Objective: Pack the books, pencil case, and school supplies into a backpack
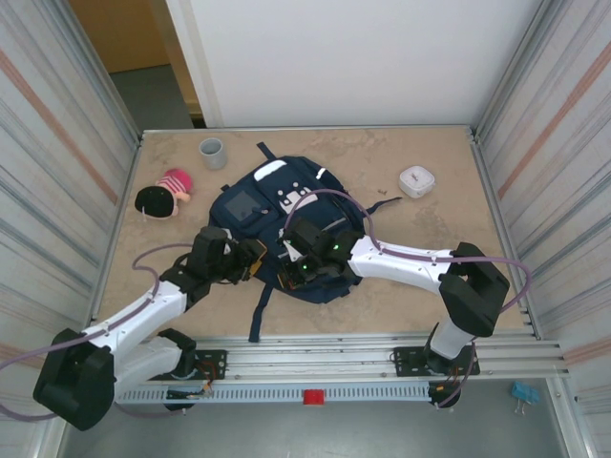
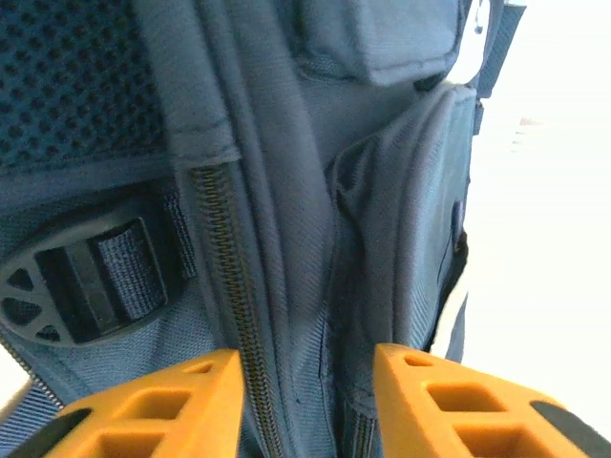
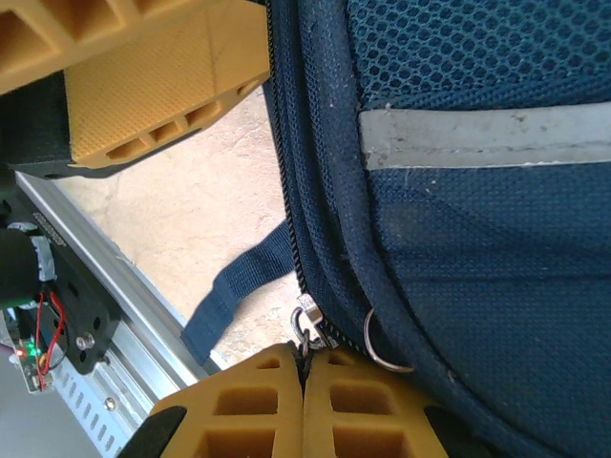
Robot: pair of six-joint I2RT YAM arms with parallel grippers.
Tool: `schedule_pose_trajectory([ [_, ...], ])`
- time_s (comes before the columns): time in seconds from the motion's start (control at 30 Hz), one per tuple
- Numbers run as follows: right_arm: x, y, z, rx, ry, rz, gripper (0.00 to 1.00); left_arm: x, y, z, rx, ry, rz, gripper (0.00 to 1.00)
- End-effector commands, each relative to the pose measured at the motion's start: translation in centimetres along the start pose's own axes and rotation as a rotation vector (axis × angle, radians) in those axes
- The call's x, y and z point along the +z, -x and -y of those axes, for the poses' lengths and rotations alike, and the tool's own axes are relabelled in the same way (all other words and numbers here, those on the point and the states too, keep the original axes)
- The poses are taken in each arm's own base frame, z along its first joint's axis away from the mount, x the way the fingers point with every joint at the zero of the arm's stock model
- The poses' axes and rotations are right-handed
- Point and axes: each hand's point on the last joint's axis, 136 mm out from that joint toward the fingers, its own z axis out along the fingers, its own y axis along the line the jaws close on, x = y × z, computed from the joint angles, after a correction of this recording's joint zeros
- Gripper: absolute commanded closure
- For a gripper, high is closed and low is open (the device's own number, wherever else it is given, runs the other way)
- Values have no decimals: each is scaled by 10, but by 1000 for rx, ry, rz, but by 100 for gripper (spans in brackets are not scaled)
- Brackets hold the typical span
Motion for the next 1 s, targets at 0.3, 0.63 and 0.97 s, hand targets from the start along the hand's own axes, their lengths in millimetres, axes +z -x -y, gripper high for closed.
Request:
schedule_pose_trajectory([
  [0.3,-7,19,-28,-41,99,62,100,8,-1,-12,-106,-20,15,61],
  [0.63,-11,15,-22,-33,90,61,100,8,8,-24,-144,-14,76,97],
  [0.97,-42,-27,46,2,-106,-46,100,-7,38,-33,-75,65,108,100],
])
